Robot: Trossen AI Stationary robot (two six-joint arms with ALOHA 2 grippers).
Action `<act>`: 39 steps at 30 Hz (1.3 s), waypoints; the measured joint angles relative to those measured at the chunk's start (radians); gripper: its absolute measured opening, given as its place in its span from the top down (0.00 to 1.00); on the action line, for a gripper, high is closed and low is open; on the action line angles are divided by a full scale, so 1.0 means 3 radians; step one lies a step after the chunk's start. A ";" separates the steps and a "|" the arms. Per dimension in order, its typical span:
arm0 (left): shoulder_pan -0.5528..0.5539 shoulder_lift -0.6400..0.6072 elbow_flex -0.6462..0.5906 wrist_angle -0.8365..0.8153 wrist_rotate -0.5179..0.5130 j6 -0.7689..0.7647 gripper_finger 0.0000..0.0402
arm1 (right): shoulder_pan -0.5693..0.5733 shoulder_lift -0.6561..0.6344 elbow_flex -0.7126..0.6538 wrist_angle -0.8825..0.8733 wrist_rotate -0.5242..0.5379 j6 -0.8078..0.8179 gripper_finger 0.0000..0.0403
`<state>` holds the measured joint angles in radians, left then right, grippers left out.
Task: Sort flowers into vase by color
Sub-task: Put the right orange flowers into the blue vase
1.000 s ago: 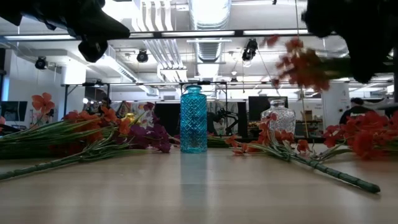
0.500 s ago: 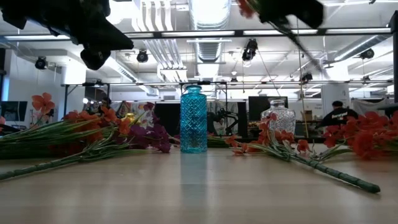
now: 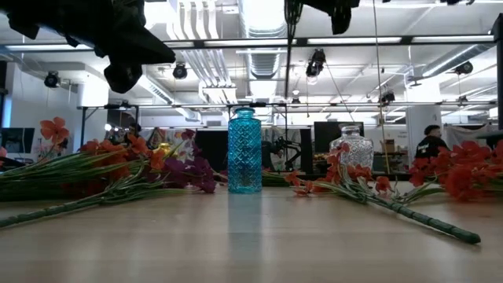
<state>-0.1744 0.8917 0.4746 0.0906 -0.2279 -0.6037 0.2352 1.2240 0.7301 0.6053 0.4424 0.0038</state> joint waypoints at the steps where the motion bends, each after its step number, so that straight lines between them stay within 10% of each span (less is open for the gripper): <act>1: -0.0019 0.0014 0.0000 0.0033 0.0000 -0.0030 0.98 | -0.0022 -0.0003 -0.0061 0.0165 -0.0015 -0.0088 0.94; 19: -0.0962 0.0032 0.0013 0.0081 -0.0286 -0.0463 0.98 | -0.0532 0.0324 -0.0100 0.1052 -0.0373 -0.0251 0.94; 39: -0.1009 0.0027 0.0167 -0.0042 -0.0443 -0.0227 0.98 | -0.0590 0.0688 0.0155 0.1011 -0.0253 -0.0396 0.94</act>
<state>-0.4770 0.8997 0.5247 0.0780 -0.3607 -0.6718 0.0582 1.4303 0.7765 0.9088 0.3664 -0.1150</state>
